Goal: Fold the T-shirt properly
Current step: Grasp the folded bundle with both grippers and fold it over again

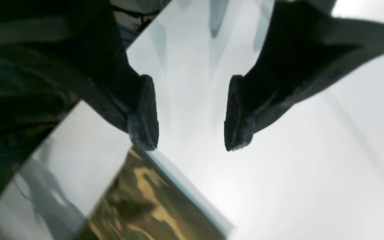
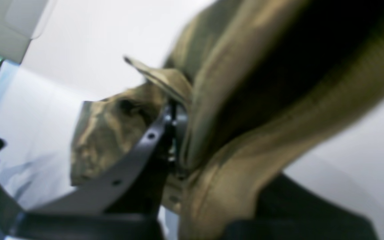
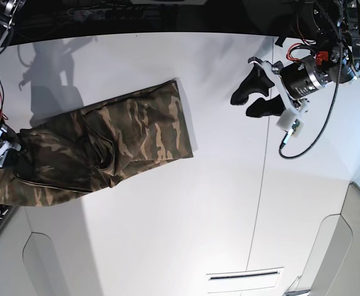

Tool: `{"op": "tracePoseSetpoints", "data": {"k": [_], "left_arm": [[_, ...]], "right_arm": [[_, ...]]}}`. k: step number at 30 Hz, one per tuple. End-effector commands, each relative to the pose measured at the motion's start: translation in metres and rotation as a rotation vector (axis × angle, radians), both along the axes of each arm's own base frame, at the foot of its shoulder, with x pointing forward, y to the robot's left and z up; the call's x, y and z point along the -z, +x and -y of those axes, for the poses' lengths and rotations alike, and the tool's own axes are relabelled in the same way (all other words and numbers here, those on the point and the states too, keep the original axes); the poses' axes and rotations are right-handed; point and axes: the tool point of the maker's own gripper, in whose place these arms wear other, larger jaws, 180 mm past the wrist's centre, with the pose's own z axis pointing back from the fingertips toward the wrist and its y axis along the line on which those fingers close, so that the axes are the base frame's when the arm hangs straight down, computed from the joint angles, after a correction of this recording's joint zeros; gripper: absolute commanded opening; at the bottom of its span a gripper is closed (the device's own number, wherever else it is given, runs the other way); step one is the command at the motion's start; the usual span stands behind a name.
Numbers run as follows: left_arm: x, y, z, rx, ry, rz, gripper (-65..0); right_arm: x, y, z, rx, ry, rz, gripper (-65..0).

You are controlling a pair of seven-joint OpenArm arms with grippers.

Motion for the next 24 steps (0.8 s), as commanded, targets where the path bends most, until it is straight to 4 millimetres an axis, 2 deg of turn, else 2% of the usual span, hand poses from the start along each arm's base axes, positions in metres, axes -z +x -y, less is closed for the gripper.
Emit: {"op": "tracePoseSetpoints", "data": {"k": [1, 5, 8, 12, 16, 19, 20, 22, 24], "left_arm": [[-0.009, 0.002, 0.007, 0.021, -0.022, 0.031, -30.2], [-0.004, -0.006, 0.032, 0.073, -0.061, 0.015, -30.2], [0.004, -0.005, 0.042, 0.063, -0.048, 0.022, -30.2], [0.019, -0.005, 0.046, 0.03, -0.071, -0.015, -30.2], [0.036, -0.007, 0.041, -0.004, -0.089, -0.062, -30.2], [0.044, -0.01, 0.039, -0.014, -0.094, -0.087, -30.2], [0.045, -0.01, 0.039, -0.014, -0.094, -0.089, -30.2], [0.043, -0.008, 0.04, -0.015, -0.1, -0.085, -30.2], [0.042, -0.007, 0.04, -0.015, -0.101, -0.083, -30.2]], "right_arm": [[-0.02, 0.01, -0.01, -0.028, -0.007, 0.071, -65.0], [-0.009, 0.012, -0.061, -0.148, -0.051, 0.054, -65.0], [-0.001, 0.01, -0.098, -0.234, -0.08, 0.038, -65.0], [0.012, 0.001, -0.146, -0.347, -0.108, 0.02, -65.0], [0.029, -0.015, -0.198, -0.465, -0.138, -0.014, -65.0], [0.042, -0.027, -0.229, -0.549, -0.211, -0.024, -65.0], [0.046, -0.03, -0.237, -0.573, -0.243, -0.023, -60.8], [0.055, -0.036, -0.25, -0.618, -0.321, -0.013, -42.9], [0.061, -0.041, -0.26, -0.659, -0.391, 0.006, -30.1]]}}
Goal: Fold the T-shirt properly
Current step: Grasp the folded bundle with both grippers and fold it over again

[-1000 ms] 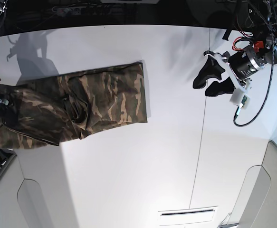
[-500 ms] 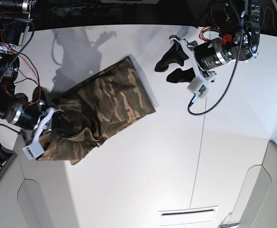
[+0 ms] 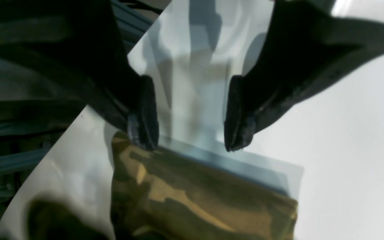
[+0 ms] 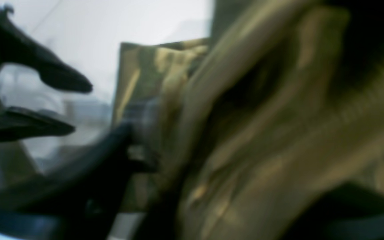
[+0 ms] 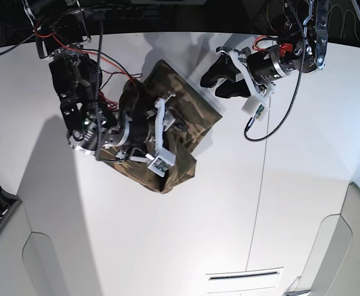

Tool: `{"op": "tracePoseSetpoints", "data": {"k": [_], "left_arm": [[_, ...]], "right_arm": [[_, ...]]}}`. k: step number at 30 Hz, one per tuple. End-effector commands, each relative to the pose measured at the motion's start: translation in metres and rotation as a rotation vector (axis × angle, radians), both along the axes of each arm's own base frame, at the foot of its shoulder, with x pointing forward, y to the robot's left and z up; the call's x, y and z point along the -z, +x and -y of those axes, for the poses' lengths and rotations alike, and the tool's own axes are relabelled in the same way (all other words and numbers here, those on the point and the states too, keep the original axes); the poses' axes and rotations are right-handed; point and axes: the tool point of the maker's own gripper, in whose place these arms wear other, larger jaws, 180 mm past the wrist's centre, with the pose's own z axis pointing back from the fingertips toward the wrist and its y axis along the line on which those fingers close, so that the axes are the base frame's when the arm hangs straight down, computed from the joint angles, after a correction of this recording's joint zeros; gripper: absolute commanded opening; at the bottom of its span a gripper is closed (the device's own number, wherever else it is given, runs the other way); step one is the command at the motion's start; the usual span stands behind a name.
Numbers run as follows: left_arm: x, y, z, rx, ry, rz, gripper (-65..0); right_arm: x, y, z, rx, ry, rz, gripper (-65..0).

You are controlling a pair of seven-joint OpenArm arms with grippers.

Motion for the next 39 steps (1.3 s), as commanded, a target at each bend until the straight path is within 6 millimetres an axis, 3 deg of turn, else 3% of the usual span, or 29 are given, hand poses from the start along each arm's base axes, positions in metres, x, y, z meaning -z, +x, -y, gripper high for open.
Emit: {"op": "tracePoseSetpoints", "data": {"k": [1, 11, 17, 19, 20, 24, 27, 32, 35, 39], "left_arm": [[-0.011, 0.007, 0.001, -0.007, -0.024, 0.038, -30.2], [-0.011, 0.009, -0.008, -0.024, -0.011, 0.043, -30.2], [-0.024, 0.022, -0.036, -0.101, 0.01, 0.093, -31.0], [-0.035, 0.027, -0.045, -0.119, 0.015, 0.127, -37.2], [-0.043, 0.028, -0.046, -0.111, 0.011, 0.148, -42.2], [-0.074, 0.029, -0.038, -0.084, -0.041, 0.205, -61.8], [-0.093, 0.029, -0.023, -0.051, -0.089, 0.251, -64.4], [-0.086, 0.018, 0.01, 0.044, -0.096, 0.236, -64.4], [-0.082, 0.013, 0.035, 0.103, -0.092, 0.261, -64.4], [-0.066, 0.009, 0.066, 0.152, -0.072, 0.259, -64.4]], "right_arm": [[-0.013, 0.007, -0.009, -0.023, 0.018, 0.055, -27.5], [-0.01, -0.033, -0.063, -0.2, 0.034, 0.041, -27.3], [-0.023, -0.026, -0.074, -0.206, 0.064, 0.067, -27.5], [-0.032, -0.016, -0.074, -0.192, 0.072, 0.085, -29.8], [-0.037, -0.009, -0.073, -0.179, 0.074, 0.101, -34.1], [-0.06, 0.026, -0.06, -0.119, 0.077, 0.176, -64.0], [-0.082, 0.06, -0.042, -0.028, 0.095, 0.266, -65.0], [-0.115, 0.103, -0.002, 0.151, 0.193, 0.37, -65.0], [-0.117, 0.119, 0.024, 0.25, 0.227, 0.374, -65.0], [-0.1, 0.135, 0.047, 0.348, 0.273, 0.33, -65.0]]}}
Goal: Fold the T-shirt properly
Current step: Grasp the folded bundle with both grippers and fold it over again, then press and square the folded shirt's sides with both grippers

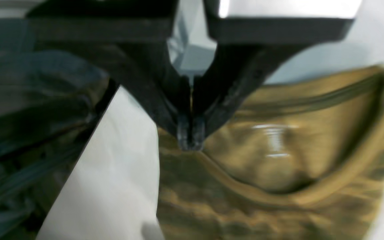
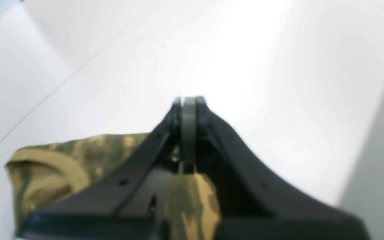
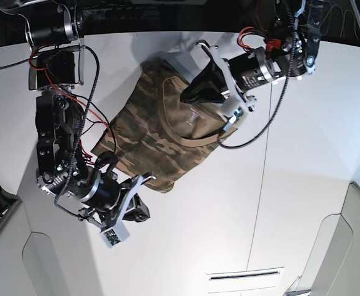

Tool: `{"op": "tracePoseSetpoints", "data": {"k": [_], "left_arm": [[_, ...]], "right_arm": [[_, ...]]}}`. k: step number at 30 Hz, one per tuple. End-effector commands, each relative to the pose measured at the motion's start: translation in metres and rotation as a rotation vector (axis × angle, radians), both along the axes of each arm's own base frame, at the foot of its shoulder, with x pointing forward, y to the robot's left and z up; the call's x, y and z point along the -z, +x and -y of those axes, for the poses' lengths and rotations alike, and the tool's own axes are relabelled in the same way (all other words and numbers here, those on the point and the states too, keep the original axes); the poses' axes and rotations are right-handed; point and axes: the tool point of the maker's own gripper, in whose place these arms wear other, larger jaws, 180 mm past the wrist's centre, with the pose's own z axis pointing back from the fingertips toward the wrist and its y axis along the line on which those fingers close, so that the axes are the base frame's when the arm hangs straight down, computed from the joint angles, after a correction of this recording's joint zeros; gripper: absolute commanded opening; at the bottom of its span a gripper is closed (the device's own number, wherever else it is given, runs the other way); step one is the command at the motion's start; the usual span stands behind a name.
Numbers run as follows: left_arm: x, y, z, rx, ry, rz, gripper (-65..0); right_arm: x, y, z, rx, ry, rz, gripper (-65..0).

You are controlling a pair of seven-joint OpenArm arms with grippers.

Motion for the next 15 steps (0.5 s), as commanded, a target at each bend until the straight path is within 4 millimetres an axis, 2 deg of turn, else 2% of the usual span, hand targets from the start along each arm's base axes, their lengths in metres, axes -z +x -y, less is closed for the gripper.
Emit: {"op": "tracePoseSetpoints", "data": {"k": [1, 7, 11, 15], "left_arm": [[-0.007, 0.006, 0.009, -0.005, -0.037, 0.019, -64.4], [0.017, 0.01, 0.04, 0.022, -0.084, -0.065, -64.4], [0.035, 0.016, 0.038, 0.016, -0.065, -0.108, -64.4], [0.057, 0.017, 0.024, 0.022, 0.048, -0.132, -64.4]], "right_arm": [[-0.013, 0.012, -0.003, 0.001, 0.041, 0.031, -65.0], [0.045, 0.014, -0.016, -0.061, 0.052, -0.159, -65.0], [0.084, 0.005, -0.025, -0.098, 0.007, -0.28, -65.0], [0.101, -0.005, -0.021, -0.113, -0.029, -0.323, -65.0]]}}
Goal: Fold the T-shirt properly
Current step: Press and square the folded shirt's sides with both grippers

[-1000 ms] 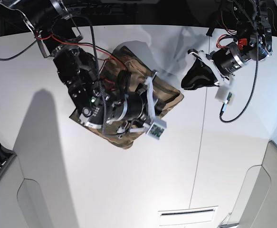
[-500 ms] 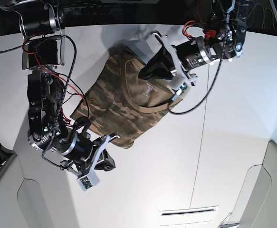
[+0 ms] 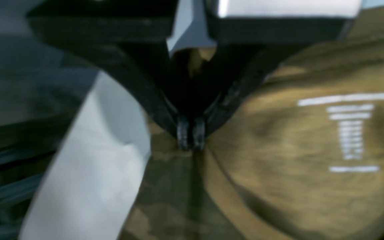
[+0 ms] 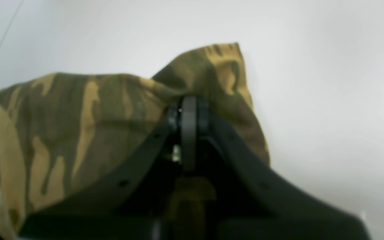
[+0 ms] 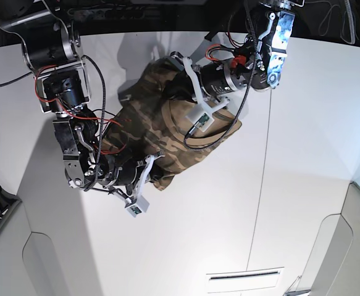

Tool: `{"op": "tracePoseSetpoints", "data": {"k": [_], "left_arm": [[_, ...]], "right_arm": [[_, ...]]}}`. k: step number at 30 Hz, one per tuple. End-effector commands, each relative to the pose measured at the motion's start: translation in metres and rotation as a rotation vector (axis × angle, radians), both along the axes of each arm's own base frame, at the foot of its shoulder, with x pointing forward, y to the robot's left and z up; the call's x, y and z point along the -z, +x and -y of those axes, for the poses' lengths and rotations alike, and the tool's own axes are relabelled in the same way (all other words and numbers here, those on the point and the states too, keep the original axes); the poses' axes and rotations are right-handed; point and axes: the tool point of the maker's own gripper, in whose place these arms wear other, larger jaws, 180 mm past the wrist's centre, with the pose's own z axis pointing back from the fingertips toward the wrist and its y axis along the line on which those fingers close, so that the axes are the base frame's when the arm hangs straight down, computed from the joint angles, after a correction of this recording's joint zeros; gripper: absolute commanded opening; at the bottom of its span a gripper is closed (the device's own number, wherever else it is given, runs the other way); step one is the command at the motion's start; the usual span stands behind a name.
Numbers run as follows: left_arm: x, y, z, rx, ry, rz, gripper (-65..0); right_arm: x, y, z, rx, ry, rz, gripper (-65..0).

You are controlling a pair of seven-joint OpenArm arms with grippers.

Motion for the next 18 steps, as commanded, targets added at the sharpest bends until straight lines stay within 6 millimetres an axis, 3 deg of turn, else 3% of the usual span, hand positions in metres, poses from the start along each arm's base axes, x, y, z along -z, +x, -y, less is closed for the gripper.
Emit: {"op": "tracePoseSetpoints", "data": {"k": [1, 8, 12, 18], "left_arm": [[-0.006, 0.005, -0.004, -0.004, -0.006, 0.026, -64.4], [0.002, 0.016, -0.062, -0.045, 0.11, 0.053, -64.4], [-0.011, 0.037, -0.094, -0.114, 0.129, 0.129, -64.4], [-0.015, 0.07, -0.116, -0.166, 0.226, 0.183, -64.4]], "right_arm": [[-0.015, 0.013, 0.003, 0.003, 0.011, 0.045, -65.0], [-0.006, 0.004, 0.039, 0.029, -0.009, -0.04, -65.0], [-0.003, -0.012, 0.046, 0.016, 0.029, -0.098, -65.0], [0.0, -0.045, 0.048, -0.009, 0.053, -0.098, -65.0]]}}
